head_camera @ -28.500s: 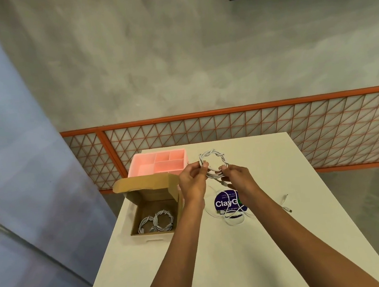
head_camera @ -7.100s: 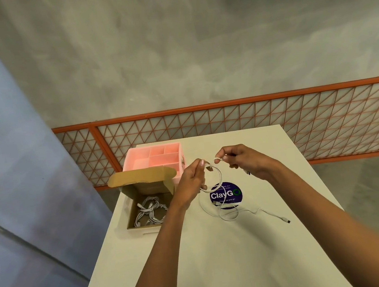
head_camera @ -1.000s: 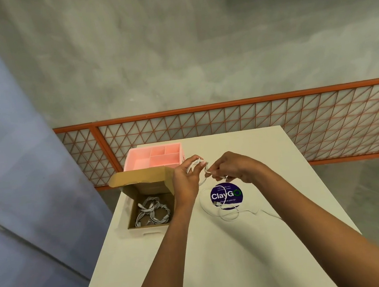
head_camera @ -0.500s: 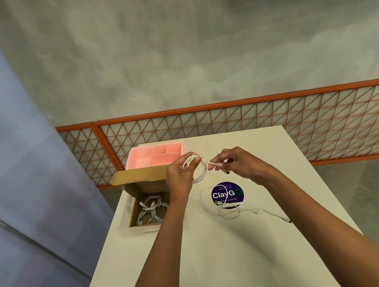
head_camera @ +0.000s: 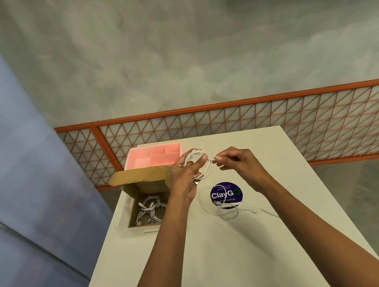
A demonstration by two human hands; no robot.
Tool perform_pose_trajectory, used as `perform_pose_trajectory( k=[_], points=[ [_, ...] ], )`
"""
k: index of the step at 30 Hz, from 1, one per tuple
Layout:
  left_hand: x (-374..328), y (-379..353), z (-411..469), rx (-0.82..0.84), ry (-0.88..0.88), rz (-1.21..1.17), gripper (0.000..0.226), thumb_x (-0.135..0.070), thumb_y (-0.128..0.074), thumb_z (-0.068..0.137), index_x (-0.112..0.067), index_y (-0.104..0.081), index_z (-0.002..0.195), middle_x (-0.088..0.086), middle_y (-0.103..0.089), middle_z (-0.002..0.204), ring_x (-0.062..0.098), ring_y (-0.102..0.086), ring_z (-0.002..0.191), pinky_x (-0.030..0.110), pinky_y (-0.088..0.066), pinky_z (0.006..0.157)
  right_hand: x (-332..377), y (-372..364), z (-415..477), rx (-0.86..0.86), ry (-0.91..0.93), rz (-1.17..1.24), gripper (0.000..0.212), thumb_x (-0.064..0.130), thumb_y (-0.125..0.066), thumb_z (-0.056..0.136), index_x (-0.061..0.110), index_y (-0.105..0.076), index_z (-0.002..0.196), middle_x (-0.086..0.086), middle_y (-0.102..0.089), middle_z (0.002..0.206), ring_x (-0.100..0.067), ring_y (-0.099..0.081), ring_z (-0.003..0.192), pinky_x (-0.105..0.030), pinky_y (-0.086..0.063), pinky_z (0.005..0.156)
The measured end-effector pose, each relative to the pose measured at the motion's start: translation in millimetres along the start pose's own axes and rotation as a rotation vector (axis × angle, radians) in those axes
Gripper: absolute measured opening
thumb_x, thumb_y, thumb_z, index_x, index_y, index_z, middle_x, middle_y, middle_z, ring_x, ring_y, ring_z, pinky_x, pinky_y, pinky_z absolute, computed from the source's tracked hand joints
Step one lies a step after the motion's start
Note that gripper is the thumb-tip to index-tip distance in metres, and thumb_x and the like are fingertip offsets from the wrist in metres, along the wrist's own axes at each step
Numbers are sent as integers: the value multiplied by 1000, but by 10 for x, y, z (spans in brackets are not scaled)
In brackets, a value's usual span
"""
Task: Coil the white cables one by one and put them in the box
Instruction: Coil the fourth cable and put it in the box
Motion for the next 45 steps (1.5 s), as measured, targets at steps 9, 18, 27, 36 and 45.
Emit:
perform_pose_trajectory(
  k=[9, 18, 27, 36, 45],
  points=[
    [37, 27, -18, -90, -64, -61, 39, 9, -71, 74, -2, -64, 110, 2, -72, 77, 14, -68, 66, 25, -55, 57, -87, -77, -38, -201, -40, 82, 10, 10, -70, 82, 5, -74, 90, -11, -72, 86, -19, -69, 78, -23, -57, 75],
    [55, 103, 5, -126, -140, 10, 35, 4, -74, 74, -10, -66, 105, 4, -71, 84, 17, -66, 77, 28, -54, 63, -148, -246, -26, -120, -136, 75, 23, 13, -71, 82, 7, -72, 104, -12, -73, 95, -21, -69, 90, -30, -57, 83],
    [235, 153, 28, -68, -42, 108, 28, -15, -72, 82, -14, -66, 110, -6, -70, 78, 12, -59, 67, 27, -46, 63, -306, -211, -49, -196, -263, 143, 24, 7, -75, 78, 6, -67, 101, -9, -72, 85, -17, -69, 78, -22, -55, 73],
    [328, 142, 65, 49, -13, 193, 20, -13, -53, 96, -20, -67, 108, 6, -70, 100, 16, -65, 87, 28, -51, 71, -461, -167, 39, -299, -307, 42, 23, 1, -58, 90, 4, -62, 113, -10, -67, 92, -18, -64, 85, -30, -52, 85],
    [290, 240, 92, 6, -148, 492, 14, -30, -61, 91, -26, -68, 103, 8, -71, 100, 23, -66, 95, 33, -57, 77, -456, -160, 37, -316, -258, 237, 18, -1, -52, 93, 7, -54, 109, -13, -65, 97, -16, -64, 81, -19, -51, 74]
  ],
)
Point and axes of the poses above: each hand's wrist, its own z-axis towards the middle knuckle, its own y-axis out of the back of the hand, x = y × z, the point moved 8 cm from there along z, towards the middle knuckle
